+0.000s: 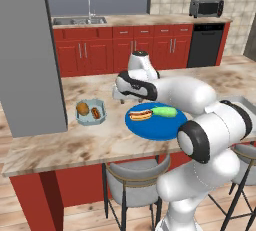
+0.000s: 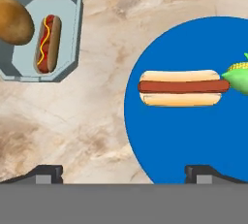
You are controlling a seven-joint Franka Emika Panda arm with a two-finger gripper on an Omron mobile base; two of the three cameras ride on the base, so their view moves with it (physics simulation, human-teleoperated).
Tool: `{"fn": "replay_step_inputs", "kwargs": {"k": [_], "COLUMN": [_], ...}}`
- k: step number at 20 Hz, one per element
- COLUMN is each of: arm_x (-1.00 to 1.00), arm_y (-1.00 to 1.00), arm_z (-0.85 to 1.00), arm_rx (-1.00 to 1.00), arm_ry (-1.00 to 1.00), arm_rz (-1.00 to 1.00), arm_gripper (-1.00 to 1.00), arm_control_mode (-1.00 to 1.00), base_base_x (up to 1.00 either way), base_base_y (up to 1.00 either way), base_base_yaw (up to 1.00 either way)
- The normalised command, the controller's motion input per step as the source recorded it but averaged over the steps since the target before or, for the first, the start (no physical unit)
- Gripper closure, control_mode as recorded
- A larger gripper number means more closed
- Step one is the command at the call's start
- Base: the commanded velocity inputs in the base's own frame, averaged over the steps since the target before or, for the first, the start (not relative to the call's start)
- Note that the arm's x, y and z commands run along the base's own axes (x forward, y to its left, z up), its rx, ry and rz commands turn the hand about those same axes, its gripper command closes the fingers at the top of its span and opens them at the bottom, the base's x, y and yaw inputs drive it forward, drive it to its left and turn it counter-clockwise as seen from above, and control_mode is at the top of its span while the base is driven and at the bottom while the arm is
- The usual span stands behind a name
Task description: Place one cooked food and one vegetable from the large plate to each tupperware container.
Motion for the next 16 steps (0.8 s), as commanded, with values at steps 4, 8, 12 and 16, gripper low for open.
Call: {"fn": "replay_step_inputs", "kwargs": {"k": [4, 8, 12, 16], "arm_x": [0.00, 0.00, 0.00, 0.00], "arm_y": [-0.72, -0.95, -0.83, -0.87], "arm_z": [0.11, 0.07, -0.23, -0.11], "arm_rx": [-0.06, 0.00, 0.00, 0.00], "arm_ry": [0.00, 0.00, -0.05, -0.02], "arm_rz": [0.00, 0.00, 0.03, 0.11], "arm_gripper": [-1.00, -1.00, -1.00, -1.00], "arm_control_mode": [-1.00, -1.00, -1.00, -1.00], "base_base_x": [0.00, 0.00, 0.00, 0.00], "base_base_y": [0.00, 0.00, 0.00, 0.00], "base_base_yaw": [0.00, 0.00, 0.00, 0.00]}}
